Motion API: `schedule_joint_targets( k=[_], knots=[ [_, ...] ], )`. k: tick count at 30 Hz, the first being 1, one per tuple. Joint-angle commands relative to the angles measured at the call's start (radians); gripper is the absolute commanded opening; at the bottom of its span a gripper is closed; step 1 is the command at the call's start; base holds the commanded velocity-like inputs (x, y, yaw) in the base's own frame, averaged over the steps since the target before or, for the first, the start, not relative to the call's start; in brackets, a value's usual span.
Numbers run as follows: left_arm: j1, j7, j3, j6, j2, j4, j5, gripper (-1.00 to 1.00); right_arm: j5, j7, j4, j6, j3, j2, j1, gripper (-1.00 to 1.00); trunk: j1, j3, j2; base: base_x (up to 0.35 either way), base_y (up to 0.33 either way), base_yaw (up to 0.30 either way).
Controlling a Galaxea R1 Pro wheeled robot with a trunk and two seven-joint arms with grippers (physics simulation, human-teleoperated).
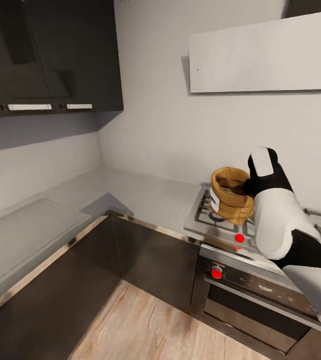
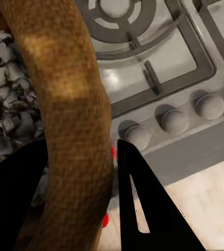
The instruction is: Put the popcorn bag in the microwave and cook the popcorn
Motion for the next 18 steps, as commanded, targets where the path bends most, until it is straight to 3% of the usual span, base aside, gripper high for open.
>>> schedule_joint_targets(
  k=[1,6,12,18],
  knots=[
    [0.0,0.002,0.0,-0.001,0.0,-0.002,0.002,1.0,-0.011,-0.012,-0.001,0.002,-0.001,0.0,-0.001,-1.0,0.0,-0.001,-0.001,-0.276,-0.161,0.0],
    [0.0,0.002,0.0,-0.001,0.0,-0.002,0.002,1.0,-0.011,-0.016,-0.001,-0.001,-0.001,0.001,-0.001,-1.0,0.0,-0.001,-0.001,-0.284,-0.154,-0.016],
    [0.0,0.002,0.0,-0.001,0.0,-0.002,0.002,1.0,-0.011,-0.017,-0.001,-0.001,-0.001,0.001,-0.001,-1.0,0.0,-0.001,-0.001,-0.3,-0.124,-0.195],
    [0.0,0.002,0.0,-0.003,0.0,-0.002,0.002,1.0,-0.015,-0.017,-0.001,0.006,0.001,0.001,-0.001,-1.0,0.0,-0.001,-0.001,-0.305,-0.108,-0.011]
  ],
)
